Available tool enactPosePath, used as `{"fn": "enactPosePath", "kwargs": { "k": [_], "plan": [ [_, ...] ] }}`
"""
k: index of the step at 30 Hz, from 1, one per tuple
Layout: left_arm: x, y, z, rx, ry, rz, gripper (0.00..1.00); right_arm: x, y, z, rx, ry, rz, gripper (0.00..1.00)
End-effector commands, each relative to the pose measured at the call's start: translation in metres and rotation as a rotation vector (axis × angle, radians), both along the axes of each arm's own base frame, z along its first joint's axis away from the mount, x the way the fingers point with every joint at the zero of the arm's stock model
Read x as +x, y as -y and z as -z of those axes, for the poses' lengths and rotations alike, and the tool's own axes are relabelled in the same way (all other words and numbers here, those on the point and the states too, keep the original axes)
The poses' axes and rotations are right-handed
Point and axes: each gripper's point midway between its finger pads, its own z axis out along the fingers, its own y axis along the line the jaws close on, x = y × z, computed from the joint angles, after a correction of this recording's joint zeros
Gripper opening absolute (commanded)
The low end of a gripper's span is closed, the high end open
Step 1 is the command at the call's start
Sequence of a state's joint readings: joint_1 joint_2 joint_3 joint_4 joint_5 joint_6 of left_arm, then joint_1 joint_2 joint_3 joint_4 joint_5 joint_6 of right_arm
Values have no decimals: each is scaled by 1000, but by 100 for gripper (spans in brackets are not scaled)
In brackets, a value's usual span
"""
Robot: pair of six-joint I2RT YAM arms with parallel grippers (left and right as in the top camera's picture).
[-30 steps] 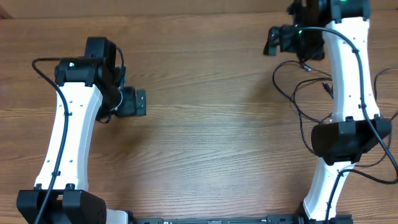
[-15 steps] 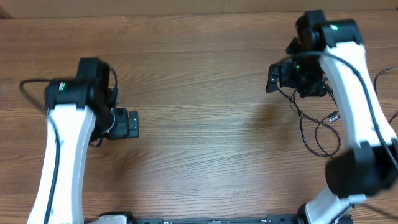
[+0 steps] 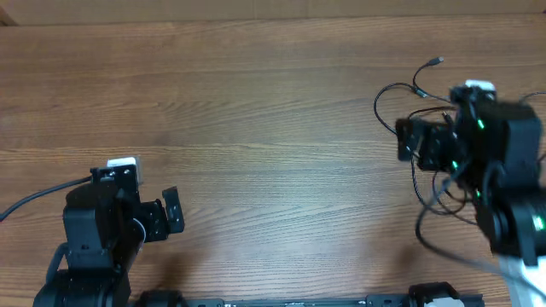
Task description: Untangle cables
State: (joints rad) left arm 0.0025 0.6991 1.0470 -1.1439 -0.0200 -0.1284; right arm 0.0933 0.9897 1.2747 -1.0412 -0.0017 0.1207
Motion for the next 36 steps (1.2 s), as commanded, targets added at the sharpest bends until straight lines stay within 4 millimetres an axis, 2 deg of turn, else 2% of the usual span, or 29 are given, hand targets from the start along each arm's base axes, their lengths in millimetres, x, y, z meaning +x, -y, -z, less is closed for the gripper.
{"fn": "enactPosePath", "kwargs": {
  "k": [1,6,14,17,20,23,26,30,36],
  "plan": [
    [-3,-3,6,3,-19,-16,100,-16,10,-3,-26,21,43,100],
    [-2,-3,7,4,-27,-17,100,-27,11,3,-30,-12,43,100],
    [-2,-3,8,5,-30,-17,100,-21,11,12,-35,-50,42,100],
    [-2,-3,8,5,-30,-17,100,-17,11,18,-39,-78,43,100],
    [-2,-3,8,5,-31,-17,100,-22,11,39,-51,-185,41,100],
    [-2,-3,8,5,-31,-17,100,-21,11,40,-56,-187,38,100],
    [-2,-3,8,5,-31,-17,100,-19,12,29,-84,-120,7,100],
    [-2,-3,8,5,-31,-17,100,-16,21,9,-99,53,26,100],
    [-2,-3,8,5,-31,-17,100,-31,37,3,-81,329,96,100]
  ]
}}
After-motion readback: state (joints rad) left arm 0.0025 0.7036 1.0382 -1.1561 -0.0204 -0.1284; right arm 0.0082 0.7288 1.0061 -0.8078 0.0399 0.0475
